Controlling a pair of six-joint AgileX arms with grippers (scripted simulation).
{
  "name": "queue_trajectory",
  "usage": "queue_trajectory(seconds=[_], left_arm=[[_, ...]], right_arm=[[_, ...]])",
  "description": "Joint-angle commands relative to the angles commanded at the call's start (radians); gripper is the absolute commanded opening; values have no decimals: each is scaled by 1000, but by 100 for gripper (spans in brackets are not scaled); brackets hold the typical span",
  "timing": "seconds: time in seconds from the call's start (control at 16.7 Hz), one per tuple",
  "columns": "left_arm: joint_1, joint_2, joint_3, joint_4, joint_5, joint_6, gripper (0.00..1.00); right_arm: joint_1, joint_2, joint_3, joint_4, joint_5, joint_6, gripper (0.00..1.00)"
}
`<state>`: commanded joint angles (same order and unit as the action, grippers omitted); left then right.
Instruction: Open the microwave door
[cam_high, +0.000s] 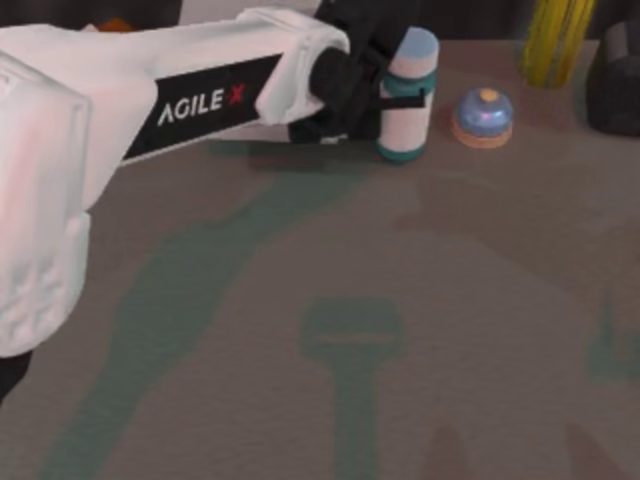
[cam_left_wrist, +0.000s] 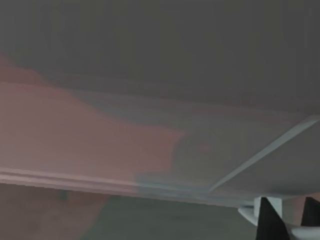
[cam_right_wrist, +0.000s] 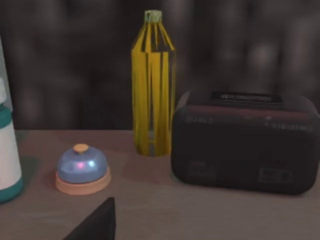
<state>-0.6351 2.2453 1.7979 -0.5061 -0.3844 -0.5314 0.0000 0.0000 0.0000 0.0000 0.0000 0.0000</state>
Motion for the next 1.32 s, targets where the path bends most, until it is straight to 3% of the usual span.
queue_trajectory(seconds=[0.66,1.32], left_arm=[[5,-51,-87,56,37,55,0],[5,-51,-87,56,37,55,0]], right_arm=[[0,0,0,0,0,0,100],[0,0,0,0,0,0,100]])
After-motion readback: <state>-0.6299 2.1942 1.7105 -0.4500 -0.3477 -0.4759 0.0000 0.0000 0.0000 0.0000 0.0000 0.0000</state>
